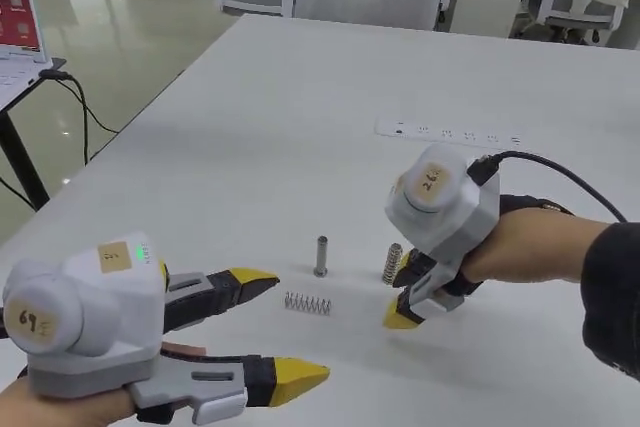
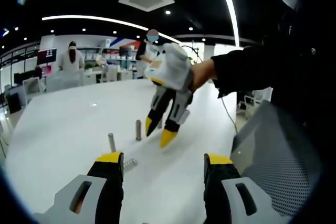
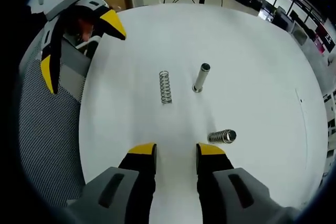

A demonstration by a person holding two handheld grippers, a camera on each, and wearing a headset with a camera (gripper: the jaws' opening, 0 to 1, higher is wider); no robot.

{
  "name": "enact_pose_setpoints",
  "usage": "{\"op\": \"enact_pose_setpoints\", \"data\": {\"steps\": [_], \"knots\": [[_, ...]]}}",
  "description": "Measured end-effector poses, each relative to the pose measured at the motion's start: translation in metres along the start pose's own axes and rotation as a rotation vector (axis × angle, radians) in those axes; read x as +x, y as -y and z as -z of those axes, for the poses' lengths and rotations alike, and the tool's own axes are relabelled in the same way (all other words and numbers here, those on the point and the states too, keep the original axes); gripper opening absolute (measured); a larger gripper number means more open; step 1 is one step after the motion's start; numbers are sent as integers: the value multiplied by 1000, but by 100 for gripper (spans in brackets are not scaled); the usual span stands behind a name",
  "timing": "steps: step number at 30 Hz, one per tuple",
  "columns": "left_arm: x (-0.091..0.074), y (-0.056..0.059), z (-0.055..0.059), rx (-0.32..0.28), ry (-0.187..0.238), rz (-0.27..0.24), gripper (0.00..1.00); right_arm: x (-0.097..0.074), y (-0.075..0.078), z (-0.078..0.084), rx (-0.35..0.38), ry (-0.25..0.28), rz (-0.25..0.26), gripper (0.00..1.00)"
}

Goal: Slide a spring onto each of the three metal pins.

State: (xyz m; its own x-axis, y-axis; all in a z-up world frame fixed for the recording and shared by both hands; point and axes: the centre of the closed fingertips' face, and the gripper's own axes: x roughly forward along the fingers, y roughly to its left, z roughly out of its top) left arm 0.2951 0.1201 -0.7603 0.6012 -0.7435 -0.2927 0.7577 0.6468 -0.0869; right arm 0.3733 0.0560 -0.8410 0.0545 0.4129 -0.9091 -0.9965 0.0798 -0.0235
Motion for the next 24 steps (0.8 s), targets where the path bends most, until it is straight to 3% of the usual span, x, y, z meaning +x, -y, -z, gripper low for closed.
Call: {"op": "enact_pose_setpoints", "data": {"steps": [24], "knots": [[-7, 1, 0, 0, 6, -17, 57, 6, -12, -28, -66, 11, -14, 27]]}}
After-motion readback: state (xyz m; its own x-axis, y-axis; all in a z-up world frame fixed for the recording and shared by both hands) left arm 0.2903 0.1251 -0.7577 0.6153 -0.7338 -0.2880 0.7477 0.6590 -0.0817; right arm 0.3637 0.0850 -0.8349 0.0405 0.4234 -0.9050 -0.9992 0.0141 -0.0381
